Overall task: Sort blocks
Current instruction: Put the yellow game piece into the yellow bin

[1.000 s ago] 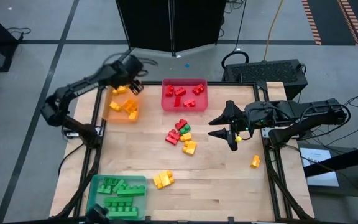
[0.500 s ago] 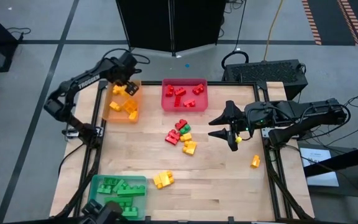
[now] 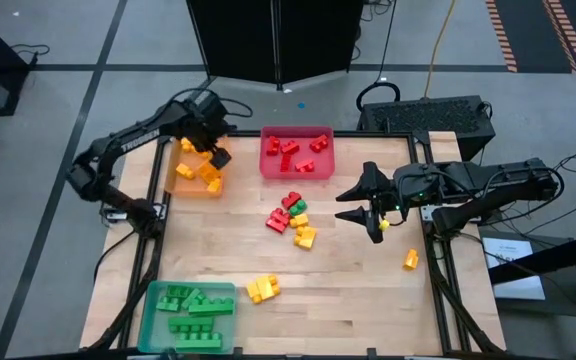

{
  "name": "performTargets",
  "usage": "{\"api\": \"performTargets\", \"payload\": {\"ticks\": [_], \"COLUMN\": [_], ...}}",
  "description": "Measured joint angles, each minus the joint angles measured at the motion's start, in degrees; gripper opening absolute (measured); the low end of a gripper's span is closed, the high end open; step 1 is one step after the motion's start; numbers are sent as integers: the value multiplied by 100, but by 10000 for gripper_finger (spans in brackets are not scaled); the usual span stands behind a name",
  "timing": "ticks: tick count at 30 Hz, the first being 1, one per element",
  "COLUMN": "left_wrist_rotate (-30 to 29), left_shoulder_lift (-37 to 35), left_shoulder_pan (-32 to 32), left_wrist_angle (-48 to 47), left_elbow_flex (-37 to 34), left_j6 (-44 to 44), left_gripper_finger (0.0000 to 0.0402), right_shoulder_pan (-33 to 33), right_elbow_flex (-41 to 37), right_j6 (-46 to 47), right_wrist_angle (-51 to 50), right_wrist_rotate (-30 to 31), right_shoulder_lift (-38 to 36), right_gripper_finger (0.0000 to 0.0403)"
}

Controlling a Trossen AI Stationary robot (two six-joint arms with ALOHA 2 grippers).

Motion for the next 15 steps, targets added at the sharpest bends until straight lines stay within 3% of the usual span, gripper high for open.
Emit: {"api": "performTargets", "payload": {"ticks": [7,15], "left_wrist_rotate": [521,106], "left_shoulder_lift": [-803,-995], "left_shoulder_pan": [-2129,-4582], "left_wrist_angle": [116,850], "left_elbow_flex": [2,2], "left_j6": [-874,-2394], "left_gripper_finger": [313,313], "right_shoulder_pan": [0,0], "right_elbow_flex": [0,0], "right_j6": [-25,-5], "right_wrist_angle": [0,7], "right_wrist_rotate": [0,17], "right_shoulder_lift": [0,0], "right_gripper_finger": [201,201]}}
